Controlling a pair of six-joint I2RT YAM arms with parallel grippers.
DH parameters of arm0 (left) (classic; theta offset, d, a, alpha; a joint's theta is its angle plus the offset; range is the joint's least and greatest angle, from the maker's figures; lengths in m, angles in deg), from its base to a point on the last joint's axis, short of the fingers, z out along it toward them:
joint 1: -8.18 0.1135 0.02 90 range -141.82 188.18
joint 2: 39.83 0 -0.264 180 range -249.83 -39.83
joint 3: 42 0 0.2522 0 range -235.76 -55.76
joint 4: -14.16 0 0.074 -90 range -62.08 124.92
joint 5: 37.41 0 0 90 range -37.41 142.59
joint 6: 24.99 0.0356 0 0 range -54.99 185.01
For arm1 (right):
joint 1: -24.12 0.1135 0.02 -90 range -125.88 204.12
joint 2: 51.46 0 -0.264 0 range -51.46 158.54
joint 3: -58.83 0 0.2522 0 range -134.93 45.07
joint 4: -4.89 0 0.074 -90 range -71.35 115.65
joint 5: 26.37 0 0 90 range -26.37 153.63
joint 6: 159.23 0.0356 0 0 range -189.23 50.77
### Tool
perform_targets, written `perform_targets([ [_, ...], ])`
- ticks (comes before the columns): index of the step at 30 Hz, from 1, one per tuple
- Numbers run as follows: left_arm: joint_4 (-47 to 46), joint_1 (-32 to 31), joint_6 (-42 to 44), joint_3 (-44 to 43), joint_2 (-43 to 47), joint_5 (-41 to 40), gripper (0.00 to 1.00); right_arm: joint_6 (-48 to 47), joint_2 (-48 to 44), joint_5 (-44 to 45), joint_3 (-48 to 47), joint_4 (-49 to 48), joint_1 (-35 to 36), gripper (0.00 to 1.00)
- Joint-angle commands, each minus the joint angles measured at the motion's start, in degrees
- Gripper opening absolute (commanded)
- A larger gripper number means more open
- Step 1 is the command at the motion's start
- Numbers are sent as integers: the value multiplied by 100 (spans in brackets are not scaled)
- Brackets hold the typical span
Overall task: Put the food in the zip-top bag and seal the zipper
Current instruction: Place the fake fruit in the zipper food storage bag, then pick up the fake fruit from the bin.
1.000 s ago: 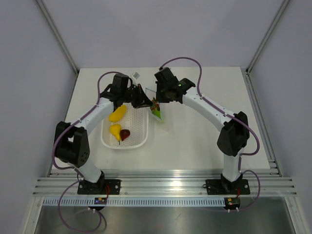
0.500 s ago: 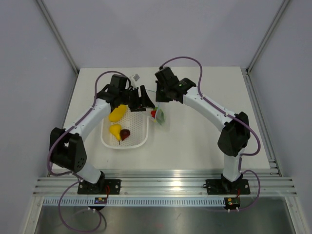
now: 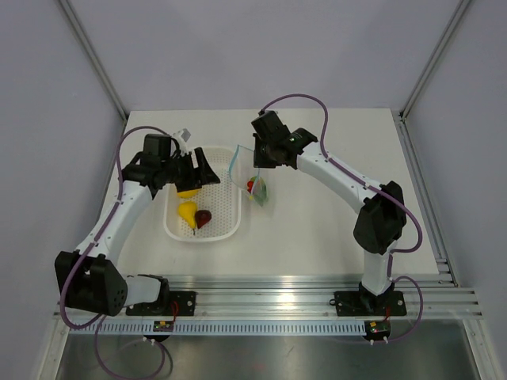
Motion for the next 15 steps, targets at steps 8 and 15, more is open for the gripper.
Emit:
perform_targets([
  [8, 492, 149, -164, 470, -136, -2512, 79, -138, -101, 43, 38, -227, -15, 0],
  [15, 589, 149, -172, 426, -277, -3007, 85, -112, -66, -19, 12, -253, -15, 0],
])
